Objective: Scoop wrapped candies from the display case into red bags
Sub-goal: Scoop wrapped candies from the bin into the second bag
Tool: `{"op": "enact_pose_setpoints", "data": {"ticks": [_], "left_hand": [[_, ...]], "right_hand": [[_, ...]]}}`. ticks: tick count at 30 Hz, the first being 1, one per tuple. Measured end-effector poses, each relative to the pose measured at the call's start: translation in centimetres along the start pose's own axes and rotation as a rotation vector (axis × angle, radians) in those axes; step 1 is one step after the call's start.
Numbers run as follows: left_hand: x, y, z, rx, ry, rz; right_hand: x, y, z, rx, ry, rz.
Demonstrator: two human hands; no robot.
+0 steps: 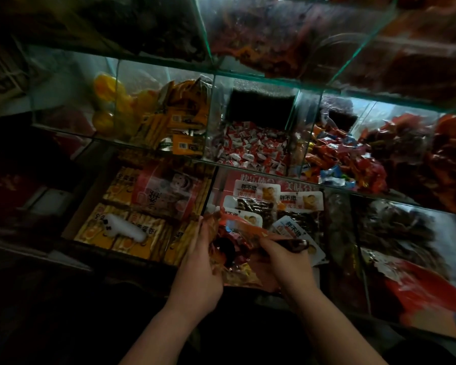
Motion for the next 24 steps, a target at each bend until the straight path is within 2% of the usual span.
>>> {"op": "enact_pose_setpoints", "data": {"ticks": [4, 8, 11, 13, 15, 18, 24], "left_hand": [[-0.1, -0.2, -0.3, 0.017, -0.029, -0.004], [-0.1, -0.8, 0.2, 0.015, -0.020, -0.003], [-0.1, -1.2, 1.1, -0.174, -0.003, 0.105], [0.0, -1.4, 2.6, -0.317, 0.083, 0.226], [-0.1, -0.8, 4.5, -0.357, 0.245, 0.274], [-0.4, 0.6, 6.2, -0.391, 0.364, 0.215], [-1.3, 2.6, 7.5, -0.680, 0.250, 0.079]], "right_hand": [[0.5, -2.0, -0.3, -0.270, 0.090, 0.040], [1.6, -4.5, -1.3, -0.370, 0.095, 0.037], [2.8, -6.4, -1.9, -0.401, 0.070, 0.059], [3.4, -7.6, -2.2, -0.418, 0.046, 0.073], [3.8, -8.6, -2.4, -0.421, 0.027, 0.081], [4.7, -9.8, -2.6, -0.444, 0.021, 0.077], [6.8, -11.9, -3.9, -0.478, -0.015, 0.029]]}}
Point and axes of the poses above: each hand's wrist, its own x-axis away from the middle knuckle, its own y-axis out of the palm, z = x × y, the point moved 5 cm from there along -x, towards the middle knuckle, and after that the axes turned 5 degrees about y, right-handed, at the moved point
